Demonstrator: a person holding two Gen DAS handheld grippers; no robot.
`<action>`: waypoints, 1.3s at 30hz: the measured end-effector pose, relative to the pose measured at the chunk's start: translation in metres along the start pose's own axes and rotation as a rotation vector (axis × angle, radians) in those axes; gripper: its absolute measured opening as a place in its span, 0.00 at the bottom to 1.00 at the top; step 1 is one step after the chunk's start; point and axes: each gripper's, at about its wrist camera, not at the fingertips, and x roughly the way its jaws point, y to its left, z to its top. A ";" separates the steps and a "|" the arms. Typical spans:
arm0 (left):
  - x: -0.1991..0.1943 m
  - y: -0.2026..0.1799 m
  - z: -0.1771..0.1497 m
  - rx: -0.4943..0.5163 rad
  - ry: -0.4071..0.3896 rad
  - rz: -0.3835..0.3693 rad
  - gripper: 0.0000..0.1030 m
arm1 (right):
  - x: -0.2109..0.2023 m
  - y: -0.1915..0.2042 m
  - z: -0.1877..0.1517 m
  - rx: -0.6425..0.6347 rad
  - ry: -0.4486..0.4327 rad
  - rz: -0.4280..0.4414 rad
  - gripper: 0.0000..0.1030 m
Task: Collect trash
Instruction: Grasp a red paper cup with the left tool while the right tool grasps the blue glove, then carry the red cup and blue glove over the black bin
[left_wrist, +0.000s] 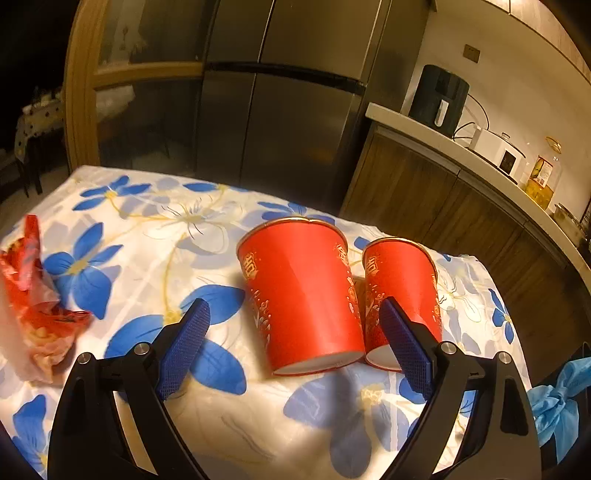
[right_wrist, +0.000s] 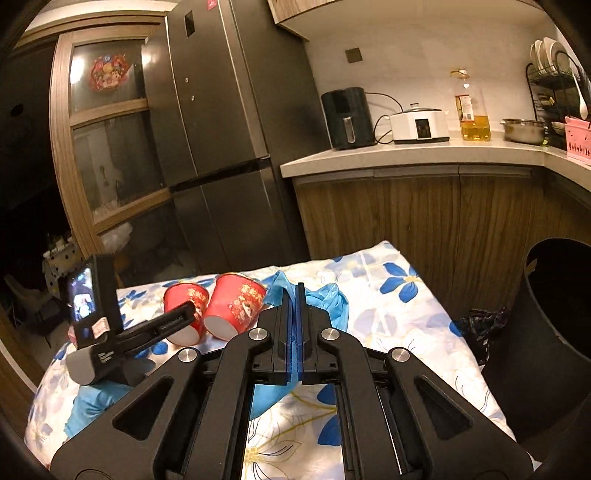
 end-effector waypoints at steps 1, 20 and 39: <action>0.002 0.001 0.001 -0.003 0.004 0.001 0.85 | 0.000 0.000 0.001 -0.001 -0.002 0.000 0.01; -0.015 0.012 0.000 -0.025 0.007 -0.021 0.55 | -0.006 -0.001 0.003 0.003 -0.010 0.004 0.01; -0.118 -0.083 -0.018 0.139 -0.104 -0.193 0.55 | -0.068 -0.039 0.023 0.042 -0.097 -0.046 0.01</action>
